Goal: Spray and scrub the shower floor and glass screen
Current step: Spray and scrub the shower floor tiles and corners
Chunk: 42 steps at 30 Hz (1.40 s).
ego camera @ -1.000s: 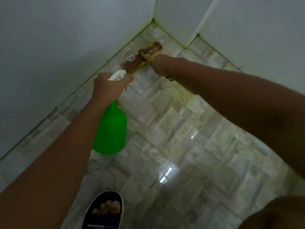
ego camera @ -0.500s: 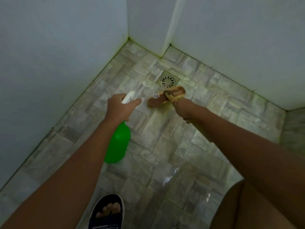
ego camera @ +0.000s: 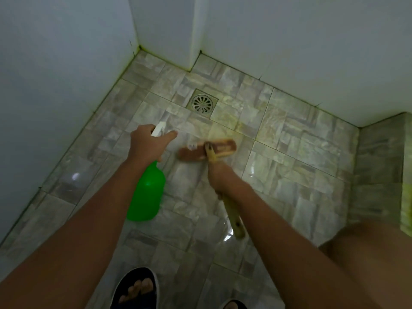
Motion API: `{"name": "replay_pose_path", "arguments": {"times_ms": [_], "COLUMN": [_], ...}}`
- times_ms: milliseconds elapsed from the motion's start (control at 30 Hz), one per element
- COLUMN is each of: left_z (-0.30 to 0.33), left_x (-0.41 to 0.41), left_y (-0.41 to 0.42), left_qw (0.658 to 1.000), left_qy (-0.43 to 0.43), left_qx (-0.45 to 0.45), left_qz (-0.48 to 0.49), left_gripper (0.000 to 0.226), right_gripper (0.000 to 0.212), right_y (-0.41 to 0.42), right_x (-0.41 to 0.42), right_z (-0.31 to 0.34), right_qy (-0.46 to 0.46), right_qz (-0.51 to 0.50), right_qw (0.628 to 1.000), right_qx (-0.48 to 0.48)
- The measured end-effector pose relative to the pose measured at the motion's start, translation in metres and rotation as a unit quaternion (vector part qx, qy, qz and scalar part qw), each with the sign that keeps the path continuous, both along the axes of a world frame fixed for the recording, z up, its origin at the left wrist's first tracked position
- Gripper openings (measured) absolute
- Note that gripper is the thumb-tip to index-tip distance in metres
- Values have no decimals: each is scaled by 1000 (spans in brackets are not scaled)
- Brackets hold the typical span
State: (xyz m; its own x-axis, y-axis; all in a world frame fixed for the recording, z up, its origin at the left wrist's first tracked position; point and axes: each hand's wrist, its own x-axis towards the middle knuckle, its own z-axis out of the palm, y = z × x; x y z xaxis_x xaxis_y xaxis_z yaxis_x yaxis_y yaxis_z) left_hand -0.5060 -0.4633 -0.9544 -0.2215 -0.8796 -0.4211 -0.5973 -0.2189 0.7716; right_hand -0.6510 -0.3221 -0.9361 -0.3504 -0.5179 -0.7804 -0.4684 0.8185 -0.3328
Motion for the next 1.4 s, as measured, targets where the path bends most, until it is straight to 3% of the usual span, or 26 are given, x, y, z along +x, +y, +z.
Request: {"name": "replay_pose_path", "arguments": {"times_ms": [200, 300, 467, 567, 667, 733, 933, 1100, 1200, 1300, 1400], "left_z": [3, 6, 8, 9, 13, 12, 9, 2, -2, -5, -4], "left_x": [-13, -17, -29, -35, -33, -32, -42, -54, -55, -56, -54], "left_y": [3, 2, 1, 3, 5, 6, 13, 13, 13, 12, 14], "left_qw": [1000, 999, 999, 999, 999, 998, 998, 996, 996, 996, 996], "left_qy": [1, 8, 16, 23, 23, 26, 9, 20, 28, 33, 31], "left_qx": [-16, -29, -38, -40, -40, -51, -37, -48, -54, -56, -52], "left_qz": [-8, -13, -29, -22, -16, -14, -50, -68, -71, -63, -59], "left_gripper": [48, 55, 53, 50, 50, 54, 53, 55, 56, 59, 58], "right_gripper": [21, 18, 40, 35, 12, 21, 30, 39, 38, 34, 30], "right_y": [-99, -47, 30, -17, -82, -103, 10, 74, 37, -27, -60], "right_x": [-57, -41, -28, -51, -86, -99, -73, -85, -102, -119, -122], "right_z": [15, 14, 12, 6, 4, 4, -2, 2, 2, 1, 0], "right_qy": [21, 25, 1, 28, 39, 32, 75, 69, 53, 57, 52], "right_qz": [-2, 7, -34, -1, 2, 3, 166, 39, -15, 3, 20], "right_qw": [1000, 999, 999, 999, 998, 999, 983, 994, 998, 997, 996], "right_qx": [-2, -25, 19, -22, -49, -17, 22, 71, 44, -48, -73]}}
